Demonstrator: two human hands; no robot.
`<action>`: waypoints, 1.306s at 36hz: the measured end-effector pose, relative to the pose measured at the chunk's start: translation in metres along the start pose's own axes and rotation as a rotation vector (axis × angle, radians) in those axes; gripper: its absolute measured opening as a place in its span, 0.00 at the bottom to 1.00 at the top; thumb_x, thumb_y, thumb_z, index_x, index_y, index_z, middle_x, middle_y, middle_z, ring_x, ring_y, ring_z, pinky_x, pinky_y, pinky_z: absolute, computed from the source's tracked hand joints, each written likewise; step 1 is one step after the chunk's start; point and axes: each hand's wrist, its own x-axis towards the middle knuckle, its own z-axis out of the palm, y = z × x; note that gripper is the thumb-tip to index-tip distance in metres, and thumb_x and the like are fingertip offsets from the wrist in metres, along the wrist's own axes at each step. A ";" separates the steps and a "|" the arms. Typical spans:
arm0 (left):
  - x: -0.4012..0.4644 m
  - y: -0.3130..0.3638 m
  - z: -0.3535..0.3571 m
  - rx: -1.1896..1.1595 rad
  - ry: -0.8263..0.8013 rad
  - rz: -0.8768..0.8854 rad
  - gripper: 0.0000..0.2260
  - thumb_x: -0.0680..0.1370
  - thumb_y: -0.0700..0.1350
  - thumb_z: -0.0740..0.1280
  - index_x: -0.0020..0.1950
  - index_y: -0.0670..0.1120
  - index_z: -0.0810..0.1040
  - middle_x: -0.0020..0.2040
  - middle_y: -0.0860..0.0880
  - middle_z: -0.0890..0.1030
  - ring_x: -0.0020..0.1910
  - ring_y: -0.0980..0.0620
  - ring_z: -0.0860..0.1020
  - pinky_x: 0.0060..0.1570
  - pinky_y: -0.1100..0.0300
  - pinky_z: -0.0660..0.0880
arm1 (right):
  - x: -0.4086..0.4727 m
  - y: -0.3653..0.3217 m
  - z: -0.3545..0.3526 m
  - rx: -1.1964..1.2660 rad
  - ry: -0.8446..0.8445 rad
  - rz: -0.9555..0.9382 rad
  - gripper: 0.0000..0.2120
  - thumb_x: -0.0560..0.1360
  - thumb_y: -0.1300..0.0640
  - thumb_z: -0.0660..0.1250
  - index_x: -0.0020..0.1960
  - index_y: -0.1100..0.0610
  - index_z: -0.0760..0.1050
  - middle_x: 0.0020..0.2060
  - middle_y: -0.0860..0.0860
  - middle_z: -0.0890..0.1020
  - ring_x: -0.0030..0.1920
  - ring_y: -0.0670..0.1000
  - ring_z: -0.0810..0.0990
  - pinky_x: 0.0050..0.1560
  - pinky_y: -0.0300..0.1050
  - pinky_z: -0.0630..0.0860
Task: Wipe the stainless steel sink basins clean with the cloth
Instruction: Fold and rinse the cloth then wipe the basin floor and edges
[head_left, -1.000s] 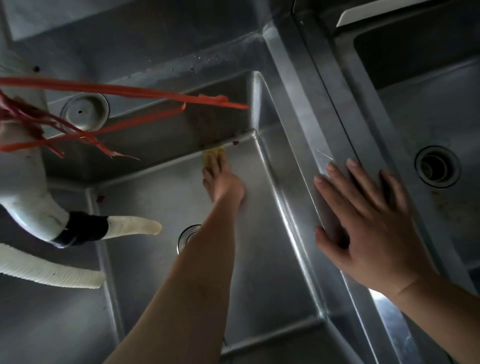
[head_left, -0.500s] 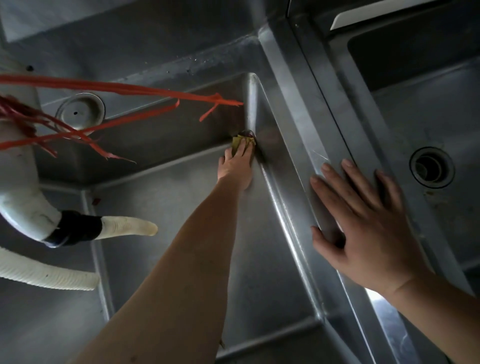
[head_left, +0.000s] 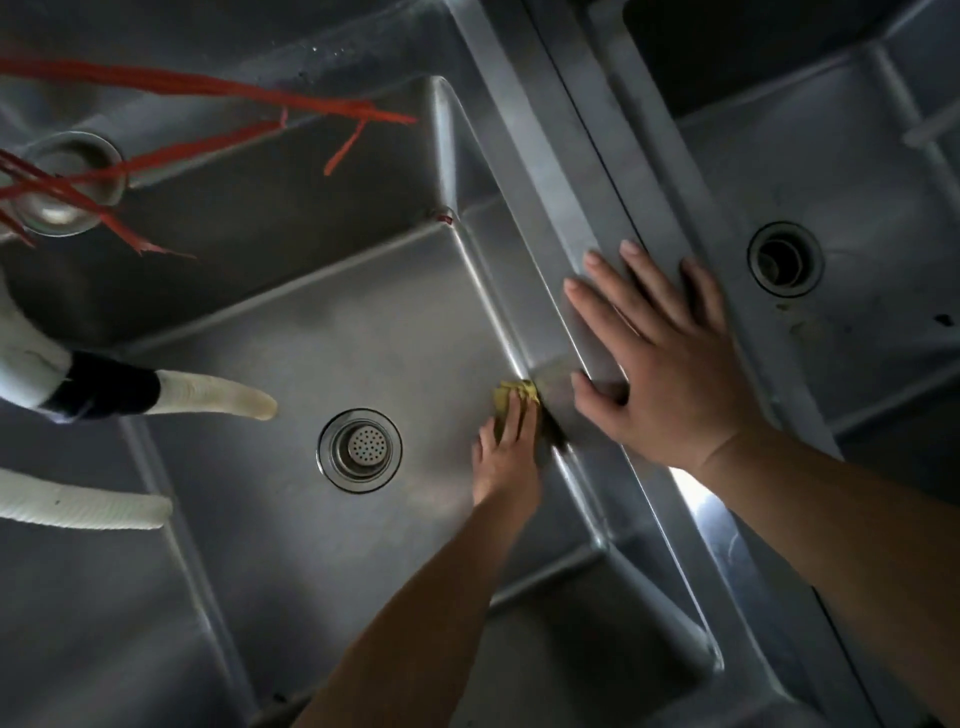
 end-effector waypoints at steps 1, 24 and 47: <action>-0.013 -0.003 0.010 0.054 -0.029 0.038 0.41 0.77 0.35 0.61 0.81 0.56 0.40 0.80 0.58 0.37 0.75 0.42 0.53 0.74 0.45 0.55 | 0.000 -0.001 -0.001 -0.004 -0.009 0.001 0.34 0.74 0.41 0.61 0.77 0.52 0.63 0.79 0.48 0.59 0.80 0.54 0.55 0.74 0.66 0.55; -0.078 -0.194 -0.037 0.476 0.134 -0.088 0.26 0.82 0.56 0.51 0.81 0.53 0.56 0.80 0.48 0.58 0.78 0.36 0.57 0.71 0.39 0.59 | -0.010 -0.019 -0.013 -0.074 -0.095 0.006 0.34 0.76 0.42 0.53 0.78 0.58 0.59 0.79 0.55 0.59 0.79 0.60 0.55 0.73 0.67 0.55; -0.166 -0.235 -0.045 -0.172 0.197 -0.449 0.14 0.81 0.50 0.61 0.66 0.56 0.67 0.46 0.48 0.75 0.45 0.45 0.75 0.43 0.65 0.71 | -0.120 -0.196 0.078 0.548 -1.035 0.391 0.16 0.74 0.58 0.66 0.61 0.56 0.78 0.60 0.57 0.81 0.58 0.59 0.79 0.50 0.43 0.72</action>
